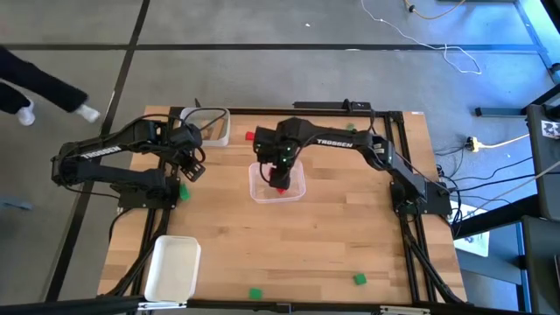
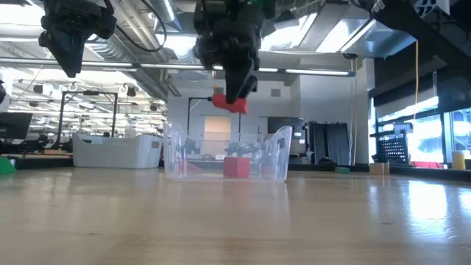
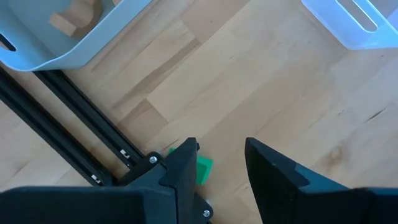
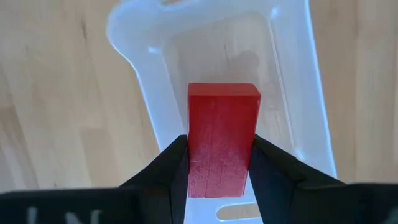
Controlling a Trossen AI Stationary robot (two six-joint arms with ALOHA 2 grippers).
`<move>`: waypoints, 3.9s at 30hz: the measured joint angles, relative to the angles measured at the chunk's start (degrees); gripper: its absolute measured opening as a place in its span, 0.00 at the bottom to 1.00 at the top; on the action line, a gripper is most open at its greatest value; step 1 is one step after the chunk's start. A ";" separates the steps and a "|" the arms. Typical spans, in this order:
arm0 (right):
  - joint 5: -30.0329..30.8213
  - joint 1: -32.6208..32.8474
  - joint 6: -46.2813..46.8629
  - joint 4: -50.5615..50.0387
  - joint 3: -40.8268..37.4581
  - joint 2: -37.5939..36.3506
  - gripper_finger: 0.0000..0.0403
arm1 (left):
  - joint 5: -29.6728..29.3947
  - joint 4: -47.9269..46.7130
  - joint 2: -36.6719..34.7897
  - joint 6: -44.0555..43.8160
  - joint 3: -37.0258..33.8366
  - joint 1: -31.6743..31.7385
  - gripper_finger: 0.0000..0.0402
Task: Sort & place blocks by color
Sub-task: Put the right red block into the transparent bin, then put the middle left green block into the white bin
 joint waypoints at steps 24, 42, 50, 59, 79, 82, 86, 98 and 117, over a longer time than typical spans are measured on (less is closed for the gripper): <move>0.08 -0.07 0.26 10.09 -15.43 0.02 0.58 | 0.36 0.01 0.00 -0.09 -0.02 0.00 0.32; 4.42 -1.45 -5.69 4.13 3.41 -0.33 0.59 | 2.10 9.29 0.00 3.98 -0.07 0.00 0.32; 11.59 -3.87 -5.73 -1.04 4.09 -4.82 0.59 | 1.19 17.37 0.79 21.28 -0.07 0.41 0.32; 11.71 -6.00 -4.42 -9.05 4.03 -12.03 0.59 | 2.12 19.30 5.75 22.58 -0.04 1.86 0.32; 23.96 -8.09 3.65 -12.24 -1.57 -31.79 0.59 | 3.56 22.61 9.74 23.42 -0.04 1.51 0.32; 26.95 -8.96 7.02 -10.61 -10.44 -37.02 0.59 | 3.56 22.57 9.70 22.34 -0.04 1.51 0.32; 27.41 -9.47 11.10 -2.41 -25.32 -45.10 0.59 | 3.60 21.99 9.70 20.79 -0.04 1.51 0.32; 20.34 -9.43 17.05 17.04 -55.56 -59.20 0.59 | 11.52 7.43 9.70 -0.85 -0.04 -1.55 0.32; 17.94 -9.43 10.49 28.59 -61.70 -59.47 0.59 | -0.05 12.10 9.73 -43.51 -12.96 -24.20 0.32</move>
